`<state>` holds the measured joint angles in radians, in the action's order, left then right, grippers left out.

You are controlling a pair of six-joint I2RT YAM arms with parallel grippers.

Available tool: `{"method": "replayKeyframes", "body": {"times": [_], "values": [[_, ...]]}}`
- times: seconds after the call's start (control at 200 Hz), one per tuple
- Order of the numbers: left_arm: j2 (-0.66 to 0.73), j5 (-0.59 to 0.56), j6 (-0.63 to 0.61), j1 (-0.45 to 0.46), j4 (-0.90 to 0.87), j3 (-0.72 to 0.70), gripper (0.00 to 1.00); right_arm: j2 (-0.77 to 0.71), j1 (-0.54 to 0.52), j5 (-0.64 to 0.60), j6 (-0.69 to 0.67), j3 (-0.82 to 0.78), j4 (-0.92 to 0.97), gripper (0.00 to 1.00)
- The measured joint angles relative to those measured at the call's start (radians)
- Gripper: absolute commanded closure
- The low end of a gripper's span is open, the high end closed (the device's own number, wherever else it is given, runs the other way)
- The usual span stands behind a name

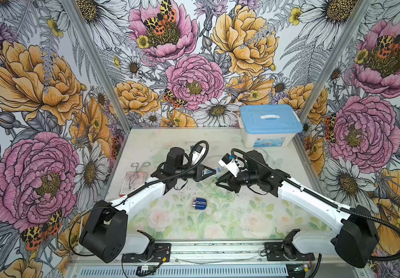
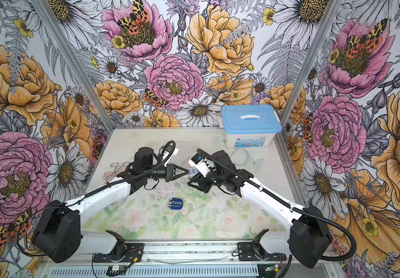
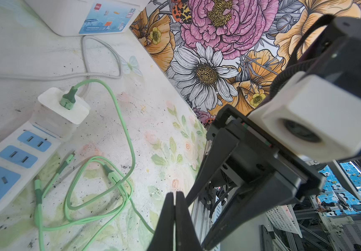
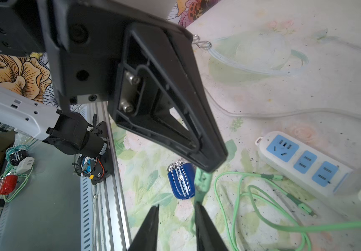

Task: Charge the electric shaver
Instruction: Pick up the charging cable from the center of the board.

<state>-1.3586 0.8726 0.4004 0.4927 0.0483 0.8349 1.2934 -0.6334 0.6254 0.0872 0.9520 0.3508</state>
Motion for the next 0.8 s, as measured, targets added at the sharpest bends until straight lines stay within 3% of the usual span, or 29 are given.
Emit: {"method": "replayKeyframes", "body": {"times": [0.801], "values": [[0.000,0.031,-0.007,0.018,-0.002,0.007,1.00,-0.010,0.026,-0.027,-0.019,0.001,0.005,0.67]]}}
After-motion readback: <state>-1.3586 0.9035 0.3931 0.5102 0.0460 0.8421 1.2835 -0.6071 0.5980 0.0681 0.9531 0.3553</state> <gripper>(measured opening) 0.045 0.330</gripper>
